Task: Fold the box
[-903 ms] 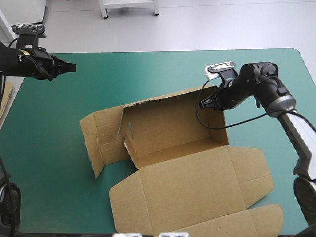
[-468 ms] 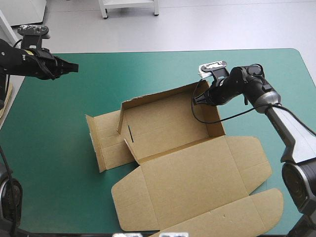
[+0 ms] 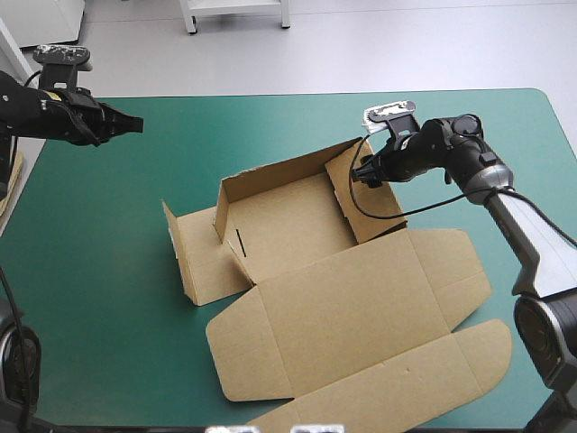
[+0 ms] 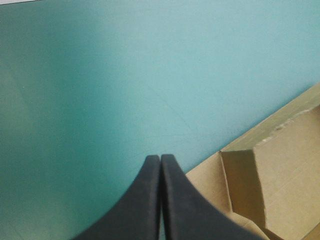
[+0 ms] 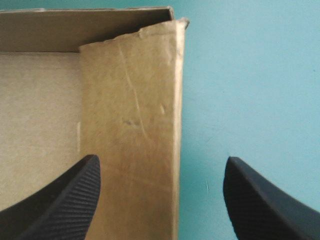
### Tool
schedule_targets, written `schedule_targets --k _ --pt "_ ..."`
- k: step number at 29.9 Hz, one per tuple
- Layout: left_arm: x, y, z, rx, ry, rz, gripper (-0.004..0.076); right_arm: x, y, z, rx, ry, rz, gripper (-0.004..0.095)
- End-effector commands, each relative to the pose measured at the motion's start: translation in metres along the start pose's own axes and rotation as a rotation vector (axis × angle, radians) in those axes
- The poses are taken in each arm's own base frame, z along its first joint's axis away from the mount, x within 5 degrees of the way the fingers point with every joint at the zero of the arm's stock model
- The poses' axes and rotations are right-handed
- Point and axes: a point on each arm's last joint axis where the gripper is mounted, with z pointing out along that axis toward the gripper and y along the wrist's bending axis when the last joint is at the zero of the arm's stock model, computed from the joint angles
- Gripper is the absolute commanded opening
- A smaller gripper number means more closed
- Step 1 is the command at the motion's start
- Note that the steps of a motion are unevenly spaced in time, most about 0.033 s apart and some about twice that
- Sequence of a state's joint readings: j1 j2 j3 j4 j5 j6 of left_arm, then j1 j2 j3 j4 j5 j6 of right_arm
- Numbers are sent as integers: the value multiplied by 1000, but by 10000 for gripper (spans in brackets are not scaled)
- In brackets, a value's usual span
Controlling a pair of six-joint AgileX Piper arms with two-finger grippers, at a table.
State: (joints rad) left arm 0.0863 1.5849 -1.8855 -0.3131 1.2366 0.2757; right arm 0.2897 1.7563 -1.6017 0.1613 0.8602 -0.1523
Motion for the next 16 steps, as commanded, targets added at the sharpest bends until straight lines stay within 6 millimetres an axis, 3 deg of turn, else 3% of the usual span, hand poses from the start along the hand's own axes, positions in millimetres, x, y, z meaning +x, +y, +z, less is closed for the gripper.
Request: schedule_targets --k 1,10,16 --pt "-8 -7 -23 2 -112 4 -8 -16 1 -38 20 -79 -39 675" --pt "-7 -7 -23 3 -106 4 -8 -28 5 -74 24 -19 -77 675" --pt "-7 -7 -23 3 -106 4 -8 -23 10 -68 35 63 -111 643"
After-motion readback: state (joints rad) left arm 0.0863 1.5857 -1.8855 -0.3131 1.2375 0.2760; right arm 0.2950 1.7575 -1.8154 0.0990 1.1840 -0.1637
